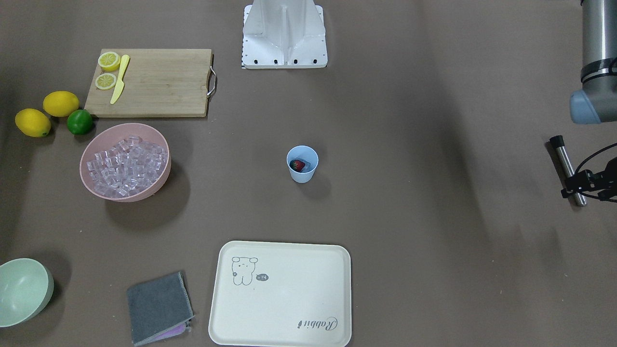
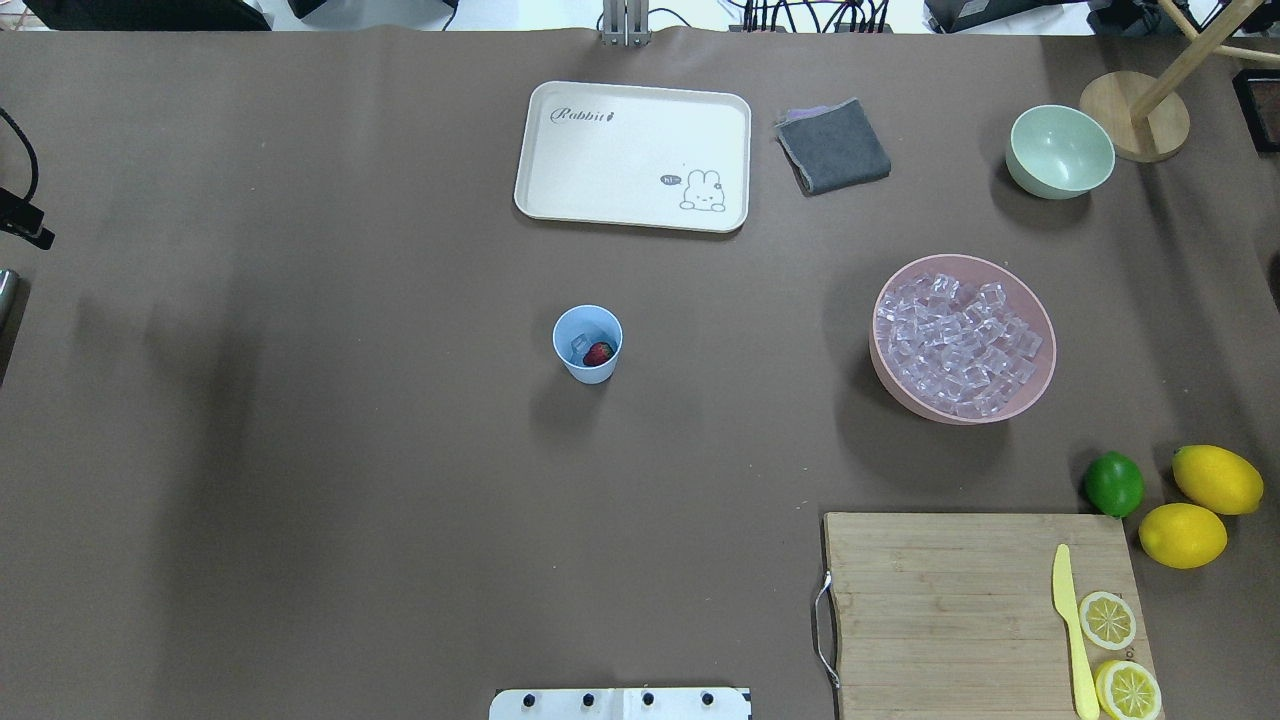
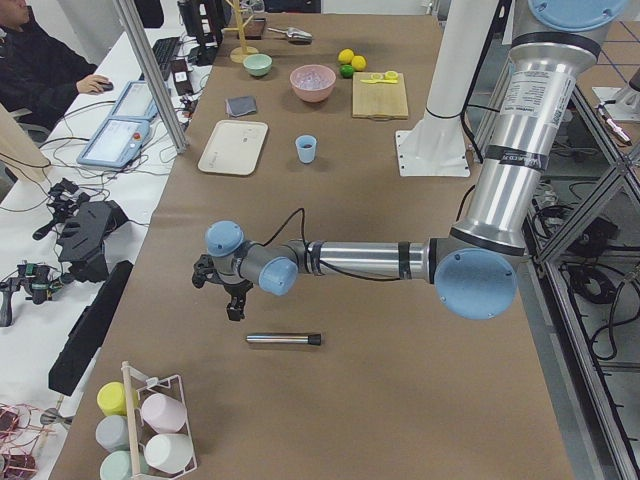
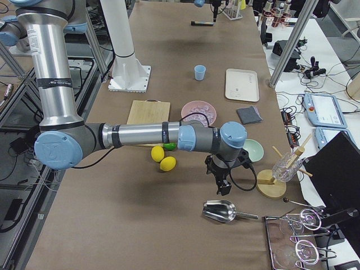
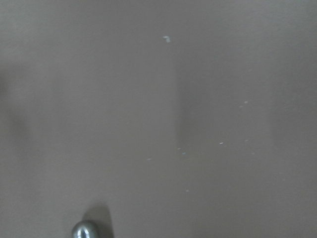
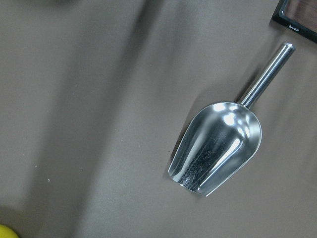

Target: Mash ice and strawberries in cup

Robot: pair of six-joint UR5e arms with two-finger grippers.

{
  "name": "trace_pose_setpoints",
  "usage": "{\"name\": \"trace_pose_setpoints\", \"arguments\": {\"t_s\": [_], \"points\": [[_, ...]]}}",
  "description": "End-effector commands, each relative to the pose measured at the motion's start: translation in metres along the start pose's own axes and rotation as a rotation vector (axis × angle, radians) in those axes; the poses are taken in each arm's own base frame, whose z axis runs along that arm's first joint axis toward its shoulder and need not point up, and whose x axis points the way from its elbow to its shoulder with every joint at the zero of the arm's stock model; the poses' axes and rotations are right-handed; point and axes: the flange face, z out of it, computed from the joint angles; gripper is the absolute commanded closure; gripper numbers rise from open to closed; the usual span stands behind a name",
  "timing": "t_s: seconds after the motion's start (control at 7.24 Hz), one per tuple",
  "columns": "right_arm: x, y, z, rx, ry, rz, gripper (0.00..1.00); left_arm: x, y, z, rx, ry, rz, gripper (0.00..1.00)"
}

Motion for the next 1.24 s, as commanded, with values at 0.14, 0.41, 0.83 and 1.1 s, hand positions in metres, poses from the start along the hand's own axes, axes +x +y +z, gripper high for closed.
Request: {"name": "trace_pose_setpoints", "arguments": {"t_s": [0.14, 0.41, 0.83, 1.1], "points": [[-0.002, -0.006, -0.005, 0.009, 0.005, -0.005, 0.01, -0.011, -0.015, -0.018, 0.033, -0.01, -0.02, 0.02], [-0.005, -0.016, -0.014, 0.022, 0.011, -0.017, 0.01, -0.017, -0.017, -0.025, 0.119, -0.173, 0.079, 0.03], [-0.01, -0.022, -0.021, 0.034, 0.013, -0.027, 0.01, -0.031, -0.014, -0.015, 0.089, -0.237, 0.17, 0.03], [-0.012, -0.028, -0.027, 0.041, 0.015, -0.033, 0.01, -0.045, -0.004, -0.006, 0.072, -0.273, 0.168, 0.03]]}}
